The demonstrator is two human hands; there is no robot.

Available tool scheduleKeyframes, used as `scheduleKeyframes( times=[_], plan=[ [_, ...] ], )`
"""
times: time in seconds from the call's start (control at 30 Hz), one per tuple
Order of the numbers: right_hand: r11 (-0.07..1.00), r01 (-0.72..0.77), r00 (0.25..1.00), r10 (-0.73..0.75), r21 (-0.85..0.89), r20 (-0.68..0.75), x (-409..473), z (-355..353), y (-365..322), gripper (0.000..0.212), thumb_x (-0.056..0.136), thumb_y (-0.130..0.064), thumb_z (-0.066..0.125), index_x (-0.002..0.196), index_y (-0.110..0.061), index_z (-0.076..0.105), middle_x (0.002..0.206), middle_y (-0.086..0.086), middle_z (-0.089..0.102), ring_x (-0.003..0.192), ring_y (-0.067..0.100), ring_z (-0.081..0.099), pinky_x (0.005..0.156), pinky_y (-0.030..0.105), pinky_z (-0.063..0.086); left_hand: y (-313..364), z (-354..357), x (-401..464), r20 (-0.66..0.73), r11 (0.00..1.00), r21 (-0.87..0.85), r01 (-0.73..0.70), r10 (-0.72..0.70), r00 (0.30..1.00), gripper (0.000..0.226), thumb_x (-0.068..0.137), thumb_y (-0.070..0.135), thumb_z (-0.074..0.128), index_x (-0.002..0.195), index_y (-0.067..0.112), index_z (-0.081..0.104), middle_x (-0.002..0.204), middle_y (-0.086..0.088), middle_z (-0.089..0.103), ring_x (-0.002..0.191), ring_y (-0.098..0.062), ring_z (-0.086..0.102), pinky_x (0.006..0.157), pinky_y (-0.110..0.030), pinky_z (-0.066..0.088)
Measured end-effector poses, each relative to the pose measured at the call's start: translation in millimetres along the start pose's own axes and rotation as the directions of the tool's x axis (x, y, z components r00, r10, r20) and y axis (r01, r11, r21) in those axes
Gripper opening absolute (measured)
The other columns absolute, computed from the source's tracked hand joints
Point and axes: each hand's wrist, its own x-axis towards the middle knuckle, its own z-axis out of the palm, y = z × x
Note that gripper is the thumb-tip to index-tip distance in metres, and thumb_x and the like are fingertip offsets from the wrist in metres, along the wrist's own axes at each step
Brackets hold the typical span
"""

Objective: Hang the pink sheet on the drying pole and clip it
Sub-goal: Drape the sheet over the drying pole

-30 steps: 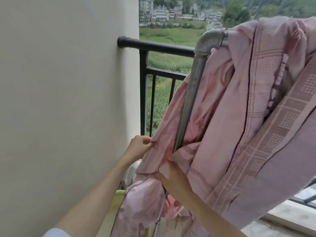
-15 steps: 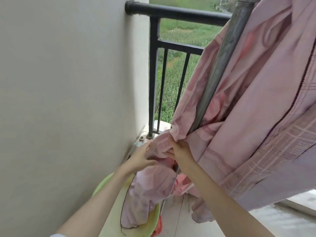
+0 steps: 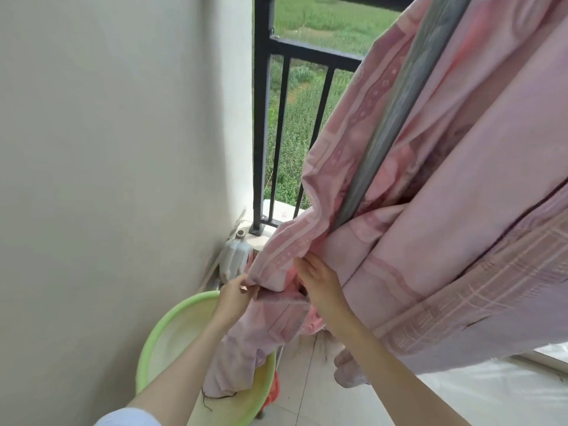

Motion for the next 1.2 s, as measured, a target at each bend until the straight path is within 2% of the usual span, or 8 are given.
scheduleKeyframes(
  times=[0.07,0.27,0.43,0.57,0.7,0.9,1.07,1.2],
  plan=[
    [0.984,-0.059,0.997,0.067,-0.165,0.042,-2.8,5.1,47.4,0.035,0.092,-0.026,0.054,0.127,-0.019,0.051,0.125,-0.007,0.057,0.119,0.007,0.051,0.102,0.027,0.039,-32.2,17.0,-4.0,0.044,0.999,-0.044,0.026,-0.024,0.999,0.017,0.082,0.004,0.063,0.093,0.017,0.061,0.095,-0.005,0.062,0.087,-0.02,0.058,0.064,-0.01,0.042],
    [0.825,-0.097,0.992,0.125,-0.556,0.013,23.7,22.5,192.4,0.071,0.075,-0.054,0.053,0.134,-0.019,0.036,0.14,0.005,0.041,0.127,0.022,0.041,0.1,0.035,0.04,-151.6,75.2,-7.3,0.041,0.986,0.019,0.165,-0.165,0.985,0.106,0.044,0.054,0.054,0.138,0.012,0.029,0.11,0.007,0.043,0.102,-0.013,0.044,0.078,-0.021,0.036],
    [0.919,-0.239,0.964,0.187,-0.313,-0.187,60.7,24.6,277.3,0.053,0.061,-0.05,0.057,0.112,-0.047,0.046,0.137,-0.001,0.032,0.125,0.02,0.038,0.098,0.042,0.04,-229.5,125.1,19.6,0.037,0.916,-0.022,0.401,-0.4,0.916,0.122,0.057,0.038,0.075,0.147,0.023,-0.006,0.147,-0.006,0.019,0.131,-0.024,0.031,0.101,-0.038,0.036],
    [0.892,-0.44,0.866,0.453,0.108,-0.211,64.2,23.6,296.2,0.024,0.078,-0.039,0.06,0.1,-0.029,0.06,0.122,0.01,0.053,0.111,0.025,0.05,0.094,0.049,0.041,-255.2,147.1,32.3,-0.054,0.863,-0.333,0.381,-0.421,0.905,0.047,0.077,0.008,0.065,0.12,0.006,0.046,0.094,0.007,0.056,0.091,-0.017,0.052,0.068,-0.025,0.042],
    [0.693,-0.503,0.79,0.611,0.517,-0.05,66.5,16.8,281.1,0.017,0.093,-0.029,0.048,0.103,-0.022,0.06,0.112,-0.001,0.057,0.113,0.013,0.049,0.099,0.04,0.035,-238.7,129.0,34.0,-0.066,0.895,-0.285,0.344,-0.376,0.924,0.009,0.07,0.018,0.058,0.077,0.022,0.06,0.068,0.006,0.061,0.067,-0.014,0.054,0.058,-0.018,0.041],
    [0.497,-0.379,0.823,0.566,0.781,0.04,74.3,16.6,241.4,0.044,0.086,-0.053,0.05,0.104,-0.014,0.06,0.103,0.001,0.06,0.111,0.019,0.054,0.102,0.044,0.04,-157.1,74.4,61.2,-0.073,0.953,-0.271,0.138,-0.163,0.984,0.005,0.071,0.013,0.058,0.066,0.013,0.06,0.064,0.003,0.058,0.066,-0.01,0.05,0.061,-0.026,0.04],
    [0.496,-0.305,0.867,0.498,0.813,0.021,84.9,19.3,201.4,0.049,0.097,-0.041,0.032,0.135,-0.012,0.044,0.141,0.003,0.046,0.132,0.019,0.04,0.112,0.044,0.027,-75.3,54.7,111.7,-0.213,0.993,-0.107,-0.046,0.022,0.977,0.029,0.078,0.001,0.059,0.055,0.006,0.042,0.053,0.002,0.036,0.049,-0.005,0.032,0.05,-0.023,0.028],
    [0.567,-0.321,0.875,0.485,0.758,0.007,80.3,16.1,194.4,0.046,0.099,-0.033,0.031,0.139,-0.012,0.04,0.145,0.002,0.041,0.135,0.017,0.034,0.113,0.038,0.025,-64.1,64.1,120.6,-0.072,0.989,-0.049,-0.138,0.134,0.988,0.026,0.088,0.005,0.053,0.066,0.018,0.046,0.064,0.003,0.046,0.055,-0.001,0.038,0.055,-0.022,0.033]
  ],
)
